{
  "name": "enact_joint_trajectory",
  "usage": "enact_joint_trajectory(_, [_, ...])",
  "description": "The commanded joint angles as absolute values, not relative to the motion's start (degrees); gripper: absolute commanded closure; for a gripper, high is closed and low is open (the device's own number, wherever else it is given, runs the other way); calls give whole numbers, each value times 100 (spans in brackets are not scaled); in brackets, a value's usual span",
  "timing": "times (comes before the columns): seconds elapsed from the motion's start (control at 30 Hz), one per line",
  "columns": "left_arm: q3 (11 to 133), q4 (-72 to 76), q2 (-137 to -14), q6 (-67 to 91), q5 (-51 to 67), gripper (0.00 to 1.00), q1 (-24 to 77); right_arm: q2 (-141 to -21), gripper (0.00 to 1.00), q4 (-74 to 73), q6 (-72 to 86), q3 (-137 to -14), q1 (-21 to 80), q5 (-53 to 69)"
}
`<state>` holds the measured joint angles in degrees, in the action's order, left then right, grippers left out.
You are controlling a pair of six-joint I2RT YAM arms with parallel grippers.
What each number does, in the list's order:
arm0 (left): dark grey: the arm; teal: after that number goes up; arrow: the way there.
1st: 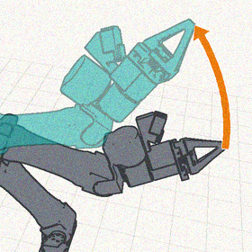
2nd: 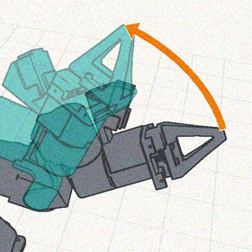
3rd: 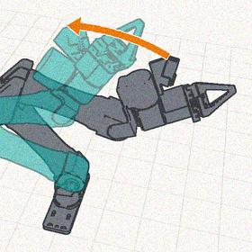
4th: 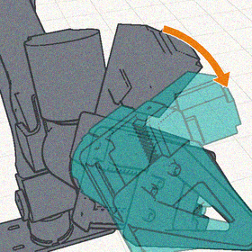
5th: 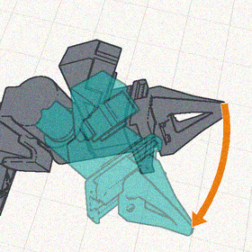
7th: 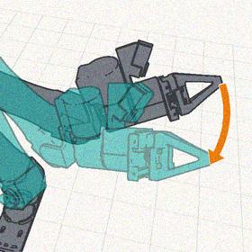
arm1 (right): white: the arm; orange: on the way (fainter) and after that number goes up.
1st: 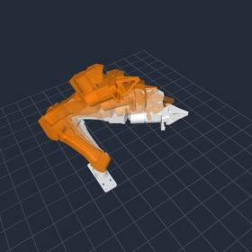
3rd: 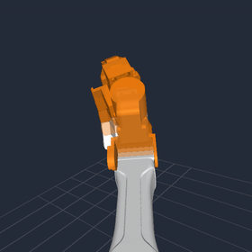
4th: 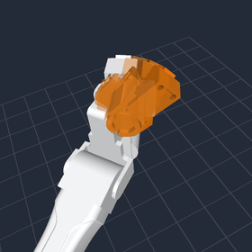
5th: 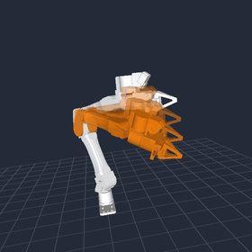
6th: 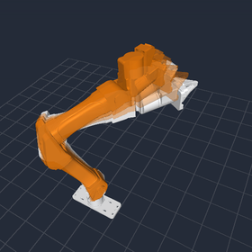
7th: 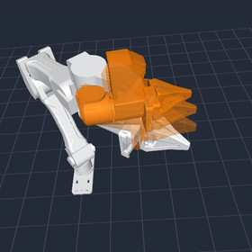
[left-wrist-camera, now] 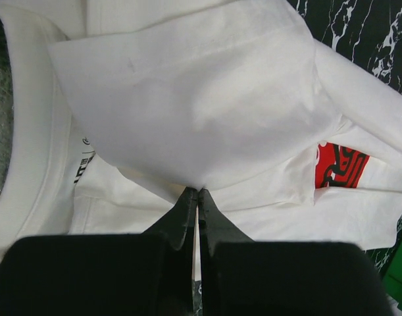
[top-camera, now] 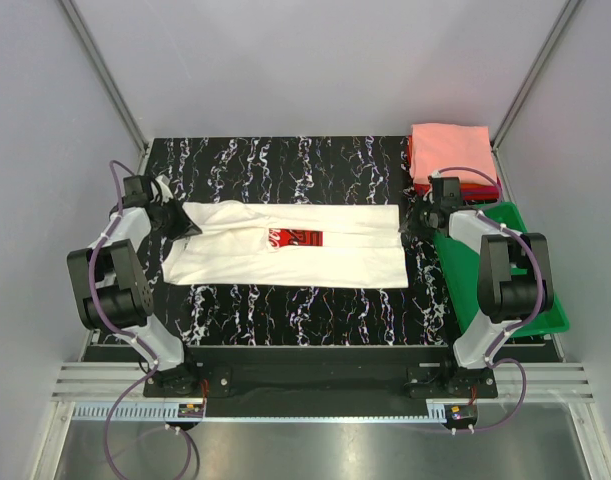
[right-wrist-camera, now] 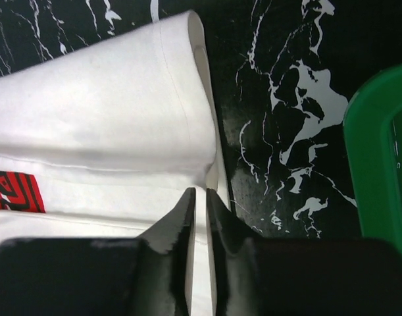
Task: Fold and stack the t-shirts
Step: Fold the tshirt
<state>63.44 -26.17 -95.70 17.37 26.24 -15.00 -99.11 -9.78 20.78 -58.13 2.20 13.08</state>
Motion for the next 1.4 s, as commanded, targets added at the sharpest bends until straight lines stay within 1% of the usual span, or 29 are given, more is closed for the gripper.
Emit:
enact_joint_trajectory(0.0, [6162, -2637, -9352, 1565, 2540, 100, -1538, -9783, 80, -1239, 2197, -5687, 202, 1310])
enact_joint_trajectory(0.07, [6082, -2672, -9352, 1529, 2566, 100, -1538, -9598, 76, -1379, 2250, -5651, 202, 1248])
enact_joint_trajectory(0.1, [6108, -2707, -9404, 1512, 2610, 100, -1538, -9528, 71, -1441, 2302, -5677, 193, 1222])
enact_joint_trajectory(0.2, [6100, -2821, -9378, 1503, 2602, 100, -1503, -9317, 70, -1626, 2355, -5826, 193, 1160])
enact_joint_trajectory(0.33, [6012, -2847, -9246, 1450, 2470, 100, -1450, -9342, 72, -1652, 2434, -6055, 202, 1405])
enact_joint_trajectory(0.4, [6003, -2865, -9167, 1415, 2470, 100, -1441, -9439, 70, -1661, 2539, -6222, 246, 1441])
enact_joint_trajectory(0.47, [6003, -2900, -9115, 1406, 2478, 100, -1415, -9588, 70, -1828, 2724, -6345, 272, 1153])
enact_joint_trajectory(0.57, [5959, -2962, -9053, 1354, 2391, 100, -1398, -9720, 69, -2100, 3626, -6425, 299, 625])
enact_joint_trajectory(0.67, [5968, -2962, -9009, 1345, 2276, 100, -1397, -9852, 69, -2311, 4042, -6521, 299, 563])
enact_joint_trajectory(0.8, [6082, -2971, -9044, 1397, 2355, 100, -1398, -10299, 70, -2671, 4578, -6846, 290, 527])
enact_joint_trajectory(1.0, [6152, -2936, -9018, 1476, 2469, 100, -1389, -10564, 71, -3164, 5175, -7137, 299, 501])
enact_joint_trajectory(1.37, [6082, -2760, -8991, 1521, 2619, 100, -1362, -10837, 72, -3313, 5432, -7321, 360, 378])
